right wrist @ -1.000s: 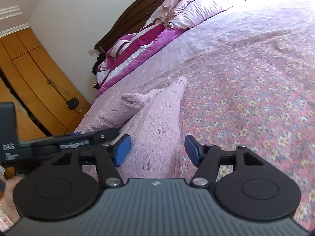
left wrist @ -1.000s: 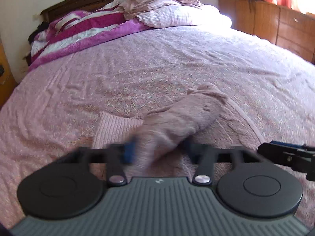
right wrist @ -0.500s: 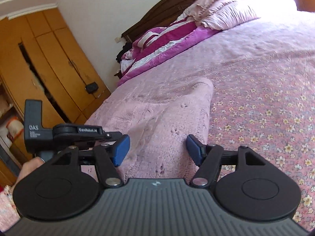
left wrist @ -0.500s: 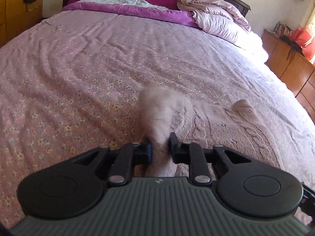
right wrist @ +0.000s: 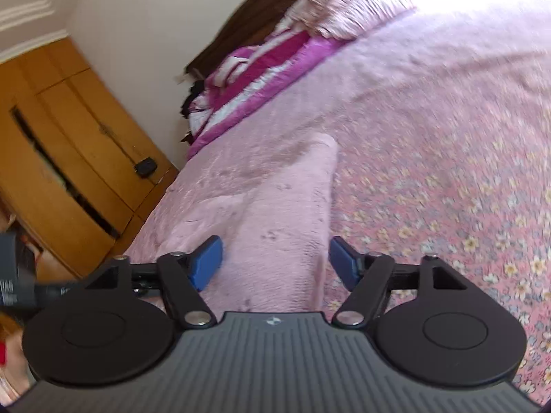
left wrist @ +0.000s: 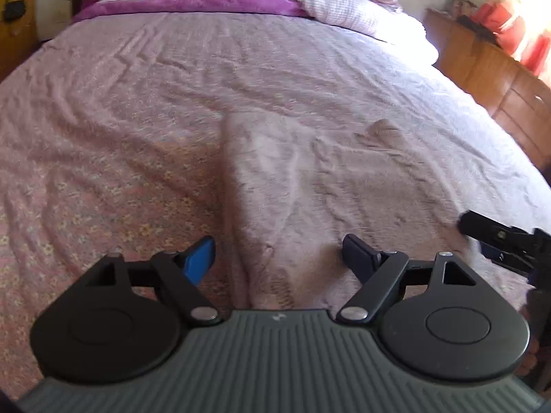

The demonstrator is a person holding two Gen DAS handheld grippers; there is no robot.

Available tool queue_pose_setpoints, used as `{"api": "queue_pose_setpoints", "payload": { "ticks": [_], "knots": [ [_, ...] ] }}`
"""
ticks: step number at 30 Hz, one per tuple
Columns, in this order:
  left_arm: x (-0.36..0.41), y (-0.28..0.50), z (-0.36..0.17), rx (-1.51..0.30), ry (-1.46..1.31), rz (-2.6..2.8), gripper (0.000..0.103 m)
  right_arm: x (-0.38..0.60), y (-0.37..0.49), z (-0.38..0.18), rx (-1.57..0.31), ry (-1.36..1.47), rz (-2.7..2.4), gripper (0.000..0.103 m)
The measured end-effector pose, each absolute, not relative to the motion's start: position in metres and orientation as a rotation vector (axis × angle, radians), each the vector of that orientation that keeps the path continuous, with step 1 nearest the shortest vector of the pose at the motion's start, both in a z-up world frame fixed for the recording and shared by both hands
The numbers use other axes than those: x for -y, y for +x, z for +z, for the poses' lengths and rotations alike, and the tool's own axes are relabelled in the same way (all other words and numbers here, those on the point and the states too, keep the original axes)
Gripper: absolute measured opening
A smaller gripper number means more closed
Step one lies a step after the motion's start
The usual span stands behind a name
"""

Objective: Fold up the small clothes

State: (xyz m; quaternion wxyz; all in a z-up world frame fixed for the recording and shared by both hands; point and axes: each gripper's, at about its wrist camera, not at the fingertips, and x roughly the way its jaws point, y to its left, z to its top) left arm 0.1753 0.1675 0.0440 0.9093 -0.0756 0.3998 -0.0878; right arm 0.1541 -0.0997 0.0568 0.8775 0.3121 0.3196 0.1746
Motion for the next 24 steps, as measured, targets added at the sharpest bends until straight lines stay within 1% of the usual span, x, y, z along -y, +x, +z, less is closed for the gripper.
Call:
{"api": "queue_pose_setpoints", "payload": {
  "ticks": [2,5,7,9,12,13,15,16,17,18,19,20,21,24],
  "knots": [
    [-0.170,0.173,0.037,-0.812,-0.182,-0.132,0.090,0.103,0.159,0.047,-0.703,0.704,0.385,0.084],
    [-0.173,0.167,0.030,-0.791,-0.223,-0.123,0.090,0.103,0.164,0.037,-0.730,0.748,0.431,0.085],
    [-0.180,0.168,0.023,-0.810,-0.320,-0.136,0.089,0.100,0.169,0.033,-0.745,0.770,0.477,0.086],
    [-0.191,0.171,0.015,-0.847,-0.463,-0.182,0.087,0.096,0.175,0.030,-0.759,0.782,0.496,0.089],
    [-0.198,0.172,0.008,-0.861,-0.574,-0.244,0.087,0.089,0.182,0.030,-0.769,0.758,0.527,0.093],
    [-0.198,0.171,0.007,-0.866,-0.595,-0.268,0.085,0.086,0.185,0.031,-0.773,0.746,0.534,0.094],
    [-0.192,0.171,0.006,-0.879,-0.606,-0.289,0.069,0.079,0.190,0.032,-0.784,0.720,0.543,0.093],
    [-0.189,0.170,0.007,-0.876,-0.590,-0.280,0.063,0.076,0.192,0.034,-0.792,0.708,0.542,0.090],
    [-0.188,0.169,0.008,-0.872,-0.591,-0.277,0.053,0.074,0.196,0.036,-0.812,0.689,0.523,0.077],
    [-0.189,0.169,0.010,-0.872,-0.610,-0.276,0.047,0.072,0.199,0.039,-0.839,0.666,0.503,0.066],
    [-0.191,0.168,0.012,-0.875,-0.633,-0.279,0.045,0.071,0.203,0.044,-0.861,0.651,0.492,0.064],
    [-0.194,0.168,0.015,-0.876,-0.659,-0.283,0.042,0.071,0.205,0.050,-0.866,0.642,0.494,0.057],
    [-0.195,0.166,0.018,-0.875,-0.677,-0.290,0.041,0.074,0.205,0.058,-0.852,0.626,0.507,0.054],
    [-0.192,0.156,0.030,-0.871,-0.733,-0.346,0.039,0.080,0.200,0.091,-0.819,0.609,0.550,0.052]
  ]
}}
